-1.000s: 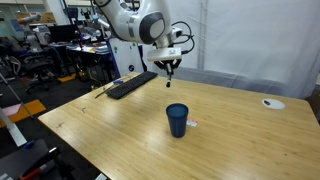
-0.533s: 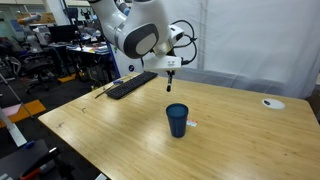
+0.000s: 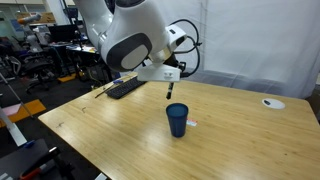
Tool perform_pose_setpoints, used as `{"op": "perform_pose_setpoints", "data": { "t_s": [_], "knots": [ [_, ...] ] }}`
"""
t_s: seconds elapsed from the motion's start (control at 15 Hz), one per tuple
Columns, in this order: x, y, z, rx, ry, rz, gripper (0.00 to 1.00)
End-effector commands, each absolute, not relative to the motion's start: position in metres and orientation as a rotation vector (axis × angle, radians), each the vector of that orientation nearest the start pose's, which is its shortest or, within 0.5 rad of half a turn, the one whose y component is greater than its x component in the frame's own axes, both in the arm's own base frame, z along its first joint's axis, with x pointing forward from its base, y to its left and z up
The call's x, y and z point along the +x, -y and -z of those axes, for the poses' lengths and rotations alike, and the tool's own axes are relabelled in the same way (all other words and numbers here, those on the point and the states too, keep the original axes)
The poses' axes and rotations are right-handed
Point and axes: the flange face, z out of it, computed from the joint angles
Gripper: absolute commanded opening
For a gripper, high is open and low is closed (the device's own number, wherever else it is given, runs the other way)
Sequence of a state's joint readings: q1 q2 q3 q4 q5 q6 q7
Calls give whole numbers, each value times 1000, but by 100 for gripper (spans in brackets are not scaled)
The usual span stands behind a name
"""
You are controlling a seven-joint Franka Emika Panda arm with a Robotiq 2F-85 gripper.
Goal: Put the black marker inside the dark blue cup
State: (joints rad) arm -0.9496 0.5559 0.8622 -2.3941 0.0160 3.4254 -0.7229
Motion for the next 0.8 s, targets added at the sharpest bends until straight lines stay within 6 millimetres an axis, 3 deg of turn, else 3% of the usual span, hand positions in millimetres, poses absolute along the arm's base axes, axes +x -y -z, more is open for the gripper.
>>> {"op": "perform_pose_setpoints", "data": {
  "t_s": [0.0,0.47,0.73],
  "knots": [
    [525,68,-243,-2768,526,1183,5],
    [520,119,-252,-2756,439,1222,5],
    [515,102,-231,-2696,449,1184,5]
  ]
}}
